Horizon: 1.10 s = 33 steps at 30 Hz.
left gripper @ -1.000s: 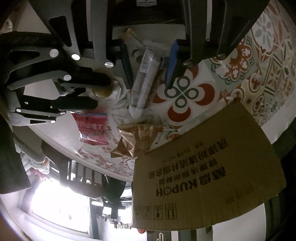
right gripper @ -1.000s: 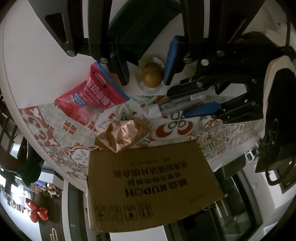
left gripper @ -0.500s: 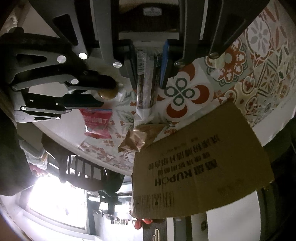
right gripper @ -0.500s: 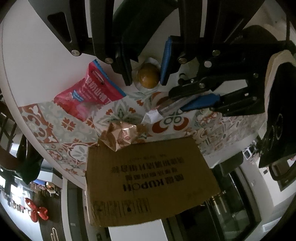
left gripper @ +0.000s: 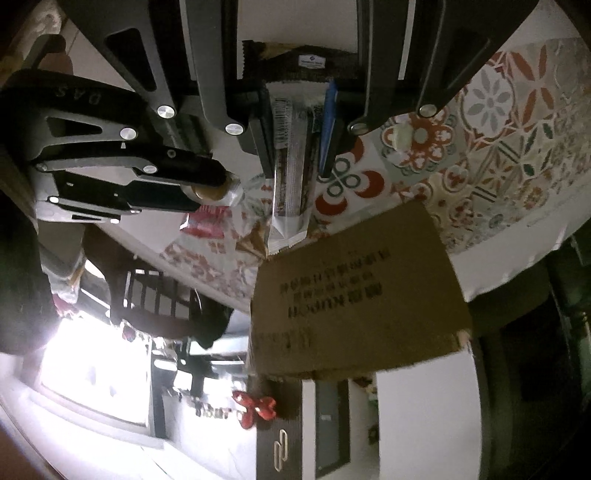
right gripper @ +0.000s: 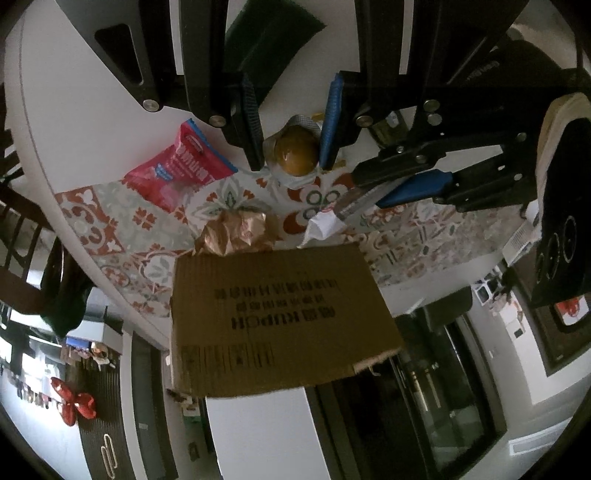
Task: Organize snacks
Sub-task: 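Carry both held snacks into the cardboard box and open both tools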
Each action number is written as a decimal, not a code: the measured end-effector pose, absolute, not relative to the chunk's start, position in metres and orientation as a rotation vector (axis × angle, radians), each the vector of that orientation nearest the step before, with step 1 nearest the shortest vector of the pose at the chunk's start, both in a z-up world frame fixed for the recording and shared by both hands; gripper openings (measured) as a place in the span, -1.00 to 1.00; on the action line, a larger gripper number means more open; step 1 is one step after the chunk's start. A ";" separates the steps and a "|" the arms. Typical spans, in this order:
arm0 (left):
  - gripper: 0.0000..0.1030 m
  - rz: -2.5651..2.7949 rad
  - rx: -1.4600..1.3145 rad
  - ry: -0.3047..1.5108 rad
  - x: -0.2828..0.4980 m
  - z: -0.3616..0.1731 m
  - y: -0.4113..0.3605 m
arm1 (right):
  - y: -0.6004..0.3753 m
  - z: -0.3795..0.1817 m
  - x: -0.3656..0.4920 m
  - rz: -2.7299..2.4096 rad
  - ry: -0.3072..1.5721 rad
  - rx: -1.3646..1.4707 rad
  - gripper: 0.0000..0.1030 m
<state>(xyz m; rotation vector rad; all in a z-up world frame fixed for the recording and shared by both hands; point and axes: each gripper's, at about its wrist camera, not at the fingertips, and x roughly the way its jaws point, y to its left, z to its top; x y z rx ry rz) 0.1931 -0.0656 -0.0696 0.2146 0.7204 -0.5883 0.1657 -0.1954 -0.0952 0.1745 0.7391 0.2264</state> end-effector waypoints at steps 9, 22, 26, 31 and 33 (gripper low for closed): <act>-0.56 -0.542 0.160 0.644 0.181 -0.038 -0.061 | -0.199 -0.069 0.156 0.225 0.648 0.171 -0.39; -0.56 -0.485 0.122 0.515 0.191 0.007 -0.060 | -0.208 -0.023 0.158 0.211 0.488 0.146 -0.39; -0.56 -0.470 0.115 0.468 0.197 0.020 -0.057 | -0.212 -0.004 0.164 0.195 0.428 0.137 -0.39; -0.56 -0.455 0.098 0.424 0.208 0.033 -0.055 | -0.213 0.017 0.170 0.182 0.365 0.121 -0.39; -0.56 -0.452 0.092 0.414 0.212 0.037 -0.054 | -0.213 0.025 0.173 0.177 0.340 0.113 -0.39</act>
